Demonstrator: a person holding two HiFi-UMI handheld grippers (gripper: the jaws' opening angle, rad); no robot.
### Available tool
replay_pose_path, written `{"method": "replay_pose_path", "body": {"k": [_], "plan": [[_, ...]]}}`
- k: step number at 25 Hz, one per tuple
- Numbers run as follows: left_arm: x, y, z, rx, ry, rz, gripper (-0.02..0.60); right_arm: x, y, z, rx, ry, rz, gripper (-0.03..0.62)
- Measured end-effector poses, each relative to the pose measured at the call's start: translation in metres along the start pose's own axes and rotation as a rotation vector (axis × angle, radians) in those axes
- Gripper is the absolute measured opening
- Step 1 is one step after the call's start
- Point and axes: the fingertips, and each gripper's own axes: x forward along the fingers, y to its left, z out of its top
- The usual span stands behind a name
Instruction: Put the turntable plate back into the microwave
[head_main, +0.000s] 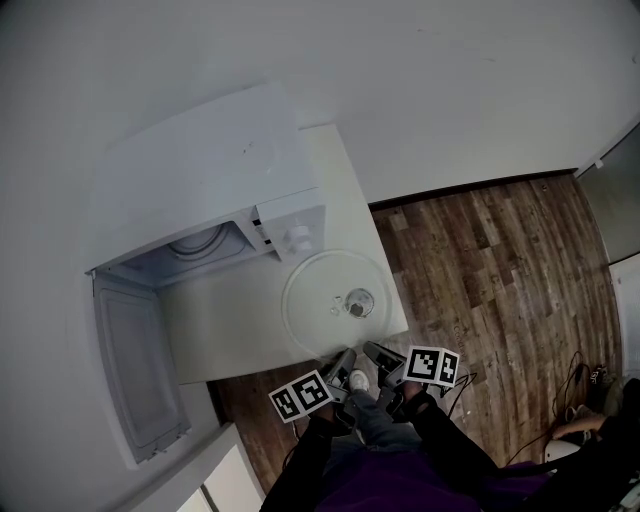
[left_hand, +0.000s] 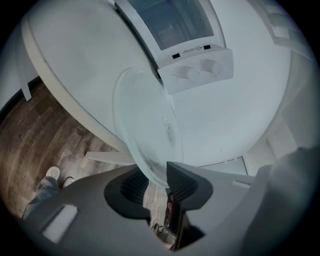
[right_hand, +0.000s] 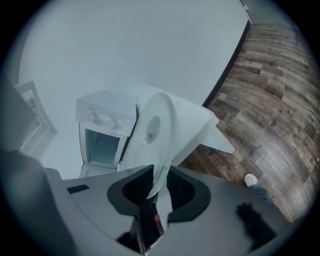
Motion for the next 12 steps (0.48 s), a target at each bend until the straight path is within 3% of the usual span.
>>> {"method": "replay_pose_path", "body": {"k": [4, 6, 9, 12], "plan": [[-0.001, -0.006, 0.000, -0.064, -0.039, -0.063, 0.091, -0.003, 0.001, 0.001, 0.024, -0.002, 0.023, 0.083], [-0.002, -0.007, -0.003, -0.051, -0.046, -0.079, 0.081, -0.006, 0.001, -0.001, 0.040, 0.001, 0.034, 0.081], [-0.004, -0.008, -0.007, -0.017, -0.041, -0.081, 0.089, -0.012, -0.002, -0.006, 0.071, 0.005, 0.046, 0.074], [-0.007, -0.011, 0.000, -0.064, -0.084, -0.136, 0.121, -0.020, -0.001, -0.008, 0.074, 0.008, 0.056, 0.069]]}}
